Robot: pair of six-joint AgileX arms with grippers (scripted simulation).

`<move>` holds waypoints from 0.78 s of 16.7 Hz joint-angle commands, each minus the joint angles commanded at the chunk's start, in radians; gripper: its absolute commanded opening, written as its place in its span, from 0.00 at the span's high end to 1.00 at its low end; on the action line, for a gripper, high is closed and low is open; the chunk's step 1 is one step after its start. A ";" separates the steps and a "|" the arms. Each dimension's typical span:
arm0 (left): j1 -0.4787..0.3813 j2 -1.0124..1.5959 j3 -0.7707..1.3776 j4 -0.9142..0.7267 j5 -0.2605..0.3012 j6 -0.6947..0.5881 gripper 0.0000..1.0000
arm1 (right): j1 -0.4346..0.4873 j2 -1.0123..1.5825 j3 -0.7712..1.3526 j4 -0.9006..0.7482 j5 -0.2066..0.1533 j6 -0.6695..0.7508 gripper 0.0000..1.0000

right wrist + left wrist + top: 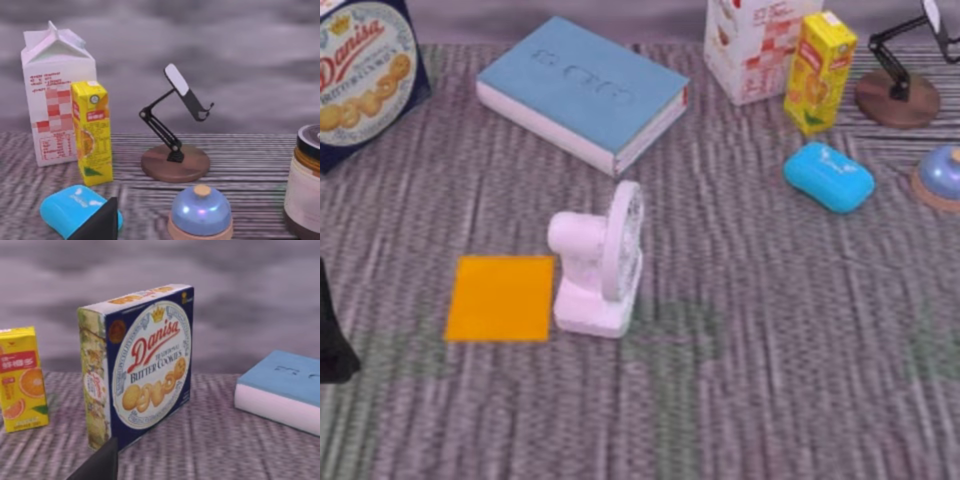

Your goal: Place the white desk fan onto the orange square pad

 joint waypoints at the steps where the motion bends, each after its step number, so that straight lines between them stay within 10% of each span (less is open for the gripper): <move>1: 0.000 0.000 0.000 0.000 0.000 0.000 0.00 | 0.000 0.000 0.000 0.000 0.000 0.000 0.00; 13: -0.186 0.568 0.495 -0.516 0.018 -0.007 0.00 | 0.000 0.000 0.000 0.000 0.000 0.000 0.00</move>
